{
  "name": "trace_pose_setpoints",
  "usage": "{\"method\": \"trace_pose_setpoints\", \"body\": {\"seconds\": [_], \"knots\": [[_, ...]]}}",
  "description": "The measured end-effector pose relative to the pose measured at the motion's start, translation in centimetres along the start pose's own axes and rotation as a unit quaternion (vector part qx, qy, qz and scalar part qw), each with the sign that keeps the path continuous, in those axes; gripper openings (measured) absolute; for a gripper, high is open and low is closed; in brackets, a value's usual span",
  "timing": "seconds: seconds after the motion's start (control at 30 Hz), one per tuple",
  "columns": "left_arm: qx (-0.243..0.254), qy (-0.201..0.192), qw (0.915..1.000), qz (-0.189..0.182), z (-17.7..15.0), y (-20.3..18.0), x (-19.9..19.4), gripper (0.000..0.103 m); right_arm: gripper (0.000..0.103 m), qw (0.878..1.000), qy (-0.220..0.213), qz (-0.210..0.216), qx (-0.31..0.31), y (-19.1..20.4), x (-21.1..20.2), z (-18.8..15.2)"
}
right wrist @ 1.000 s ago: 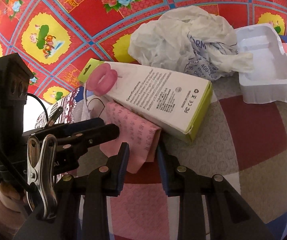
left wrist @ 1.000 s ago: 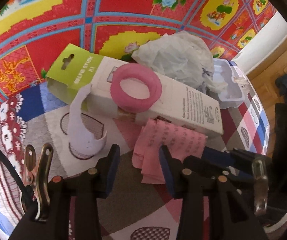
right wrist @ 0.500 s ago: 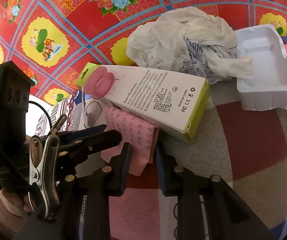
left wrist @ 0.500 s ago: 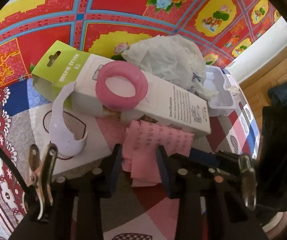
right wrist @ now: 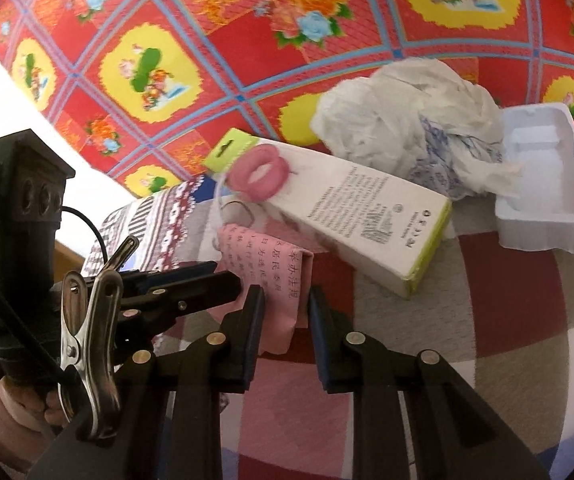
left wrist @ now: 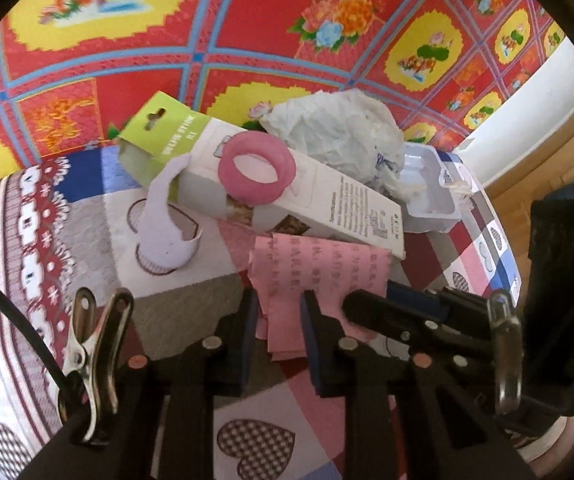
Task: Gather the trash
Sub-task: 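Close both grippers on the pink printed cloth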
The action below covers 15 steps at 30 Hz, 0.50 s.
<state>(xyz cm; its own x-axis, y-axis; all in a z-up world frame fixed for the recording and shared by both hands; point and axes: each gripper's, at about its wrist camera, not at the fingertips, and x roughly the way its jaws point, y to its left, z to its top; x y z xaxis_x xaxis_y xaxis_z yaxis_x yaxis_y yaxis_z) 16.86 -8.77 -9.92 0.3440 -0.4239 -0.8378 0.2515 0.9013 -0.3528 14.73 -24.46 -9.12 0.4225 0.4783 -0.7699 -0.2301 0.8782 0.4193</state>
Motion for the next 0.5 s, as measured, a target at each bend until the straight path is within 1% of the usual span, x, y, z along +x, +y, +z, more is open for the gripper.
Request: {"method": "trace_pose_setpoints", "body": {"seconds": [0.17,0.5], "knots": [[-0.023,-0.019,0.9995,0.008,-1.1,0.7,-2.1,0.022,0.024,0.999,0.003,0.014,-0.033,2.1,0.0,-0.3],[-0.061,-0.052,0.996,0.04,-4.0,3.0,-6.4,0.022,0.024,0.996,0.011,0.041,-0.076,6.6,0.5,-1.1]]}}
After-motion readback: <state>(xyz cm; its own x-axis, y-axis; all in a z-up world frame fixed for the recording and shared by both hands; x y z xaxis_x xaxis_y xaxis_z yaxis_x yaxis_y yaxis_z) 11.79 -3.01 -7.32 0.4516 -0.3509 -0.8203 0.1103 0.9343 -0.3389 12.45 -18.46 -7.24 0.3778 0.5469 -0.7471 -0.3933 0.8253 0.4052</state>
